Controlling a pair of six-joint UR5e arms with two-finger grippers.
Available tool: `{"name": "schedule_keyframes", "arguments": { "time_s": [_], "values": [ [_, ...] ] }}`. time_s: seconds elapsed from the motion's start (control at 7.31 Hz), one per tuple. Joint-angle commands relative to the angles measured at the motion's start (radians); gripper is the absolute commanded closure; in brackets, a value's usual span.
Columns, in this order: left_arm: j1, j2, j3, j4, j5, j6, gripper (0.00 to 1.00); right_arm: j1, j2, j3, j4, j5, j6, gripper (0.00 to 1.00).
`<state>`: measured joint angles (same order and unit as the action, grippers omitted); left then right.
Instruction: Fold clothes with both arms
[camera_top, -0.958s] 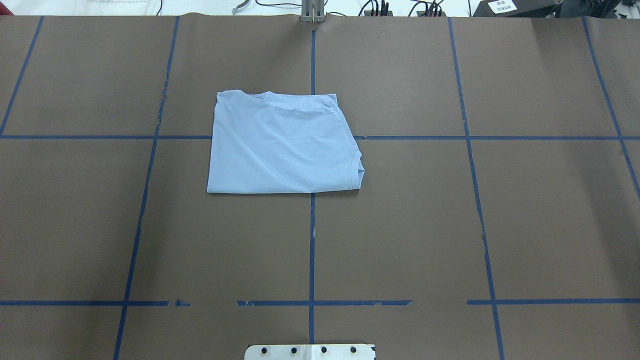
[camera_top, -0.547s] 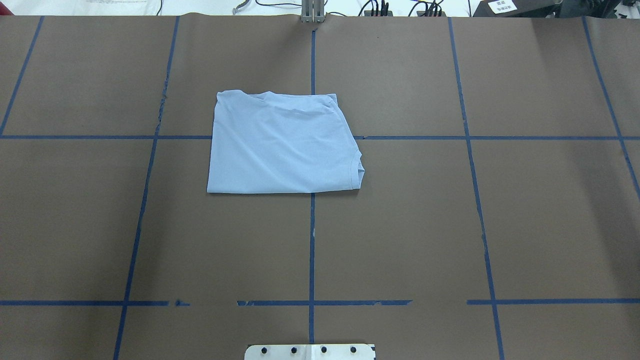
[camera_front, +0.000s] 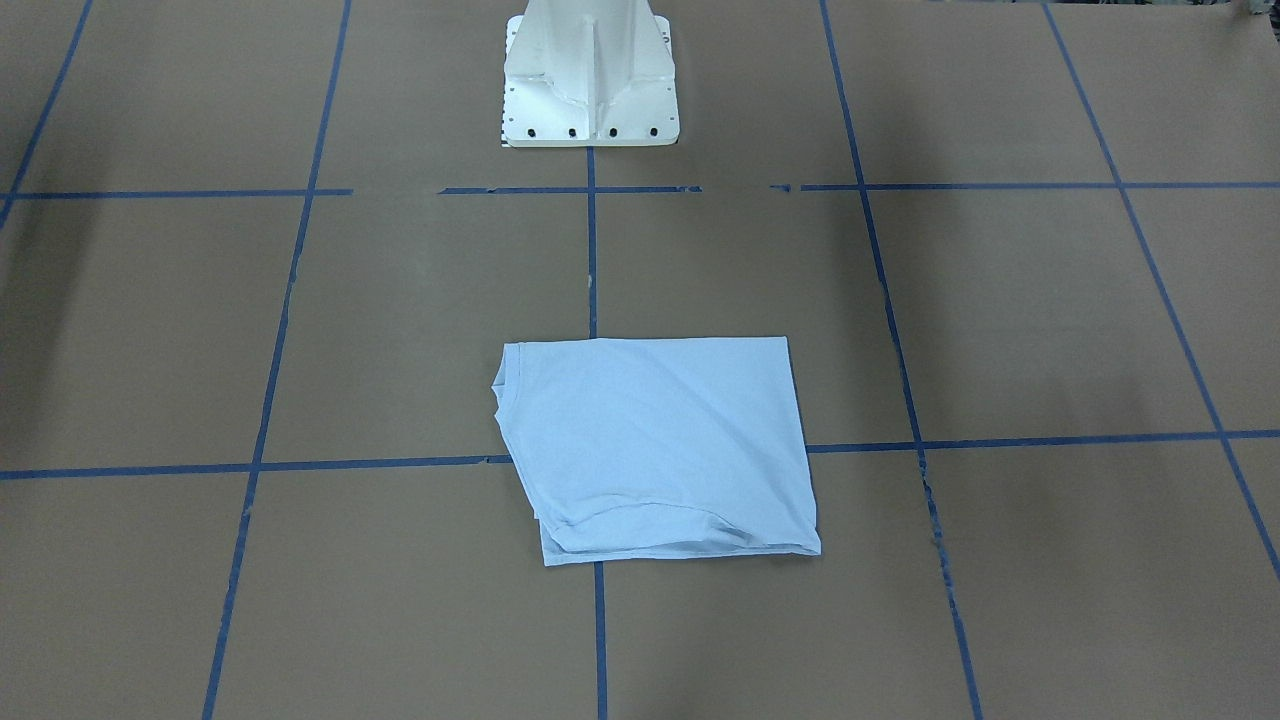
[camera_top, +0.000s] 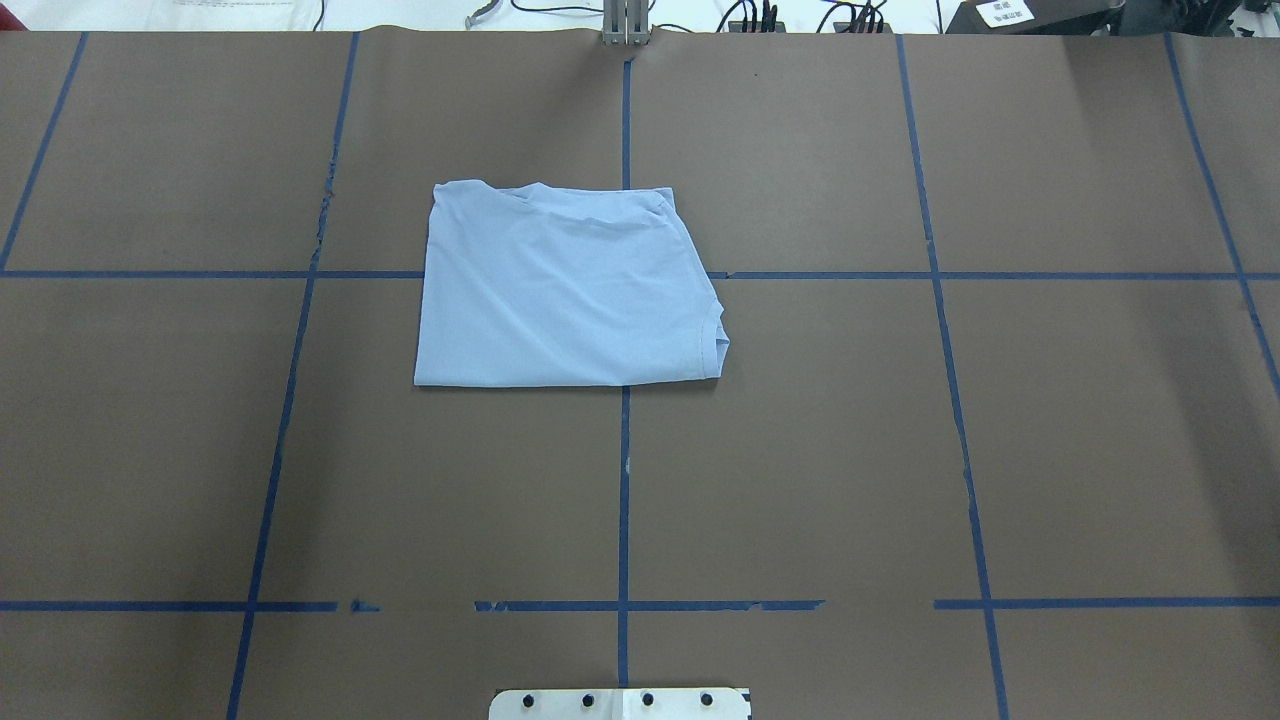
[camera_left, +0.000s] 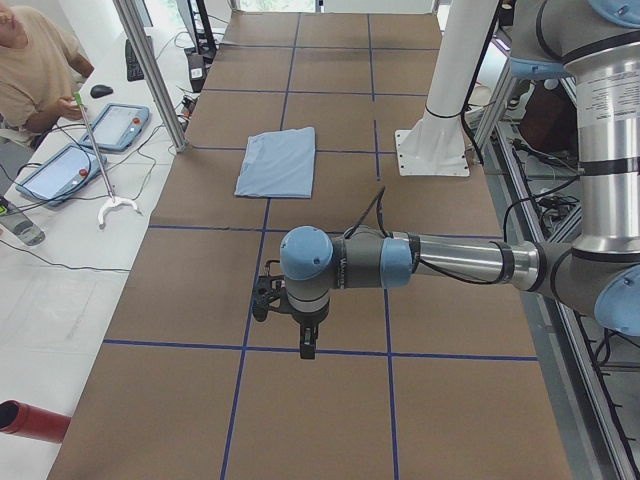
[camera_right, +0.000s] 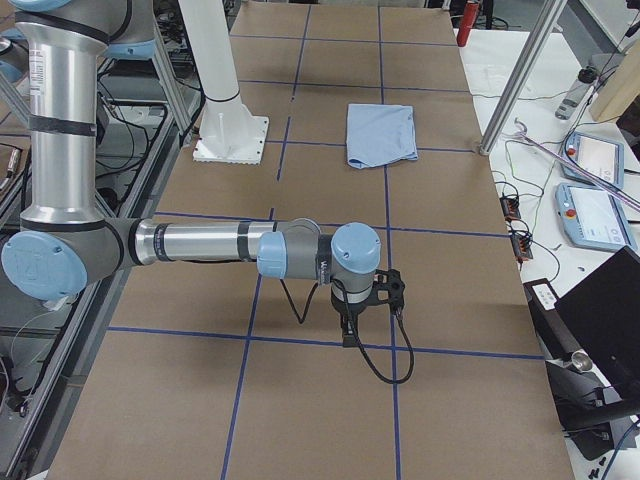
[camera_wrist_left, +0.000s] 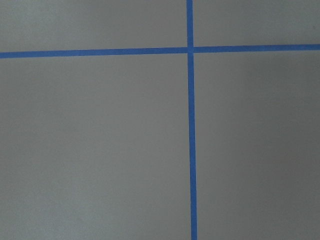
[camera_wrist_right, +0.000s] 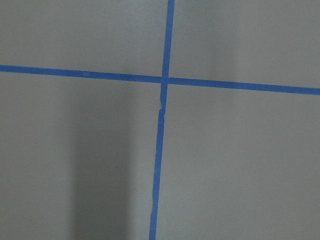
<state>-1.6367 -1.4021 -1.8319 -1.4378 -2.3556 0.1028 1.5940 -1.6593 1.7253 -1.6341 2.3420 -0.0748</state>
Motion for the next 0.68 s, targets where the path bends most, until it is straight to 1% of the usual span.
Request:
{"name": "schedule_keyframes", "arguments": {
  "time_s": [0.0,0.27,0.55],
  "values": [
    [0.0,0.002,-0.001,-0.003,-0.004,0.0,0.0,0.001,-0.003,-0.006,-0.003,0.023,0.001,0.0],
    [0.0,0.002,-0.003,-0.001,-0.004,0.0,0.0,0.0,-0.004,-0.01,0.0,0.026,0.003,0.0],
    [0.001,0.0,-0.006,-0.004,-0.007,0.002,0.0,0.0,0.003,0.005,0.005,0.029,0.0,0.0]
  ]
}}
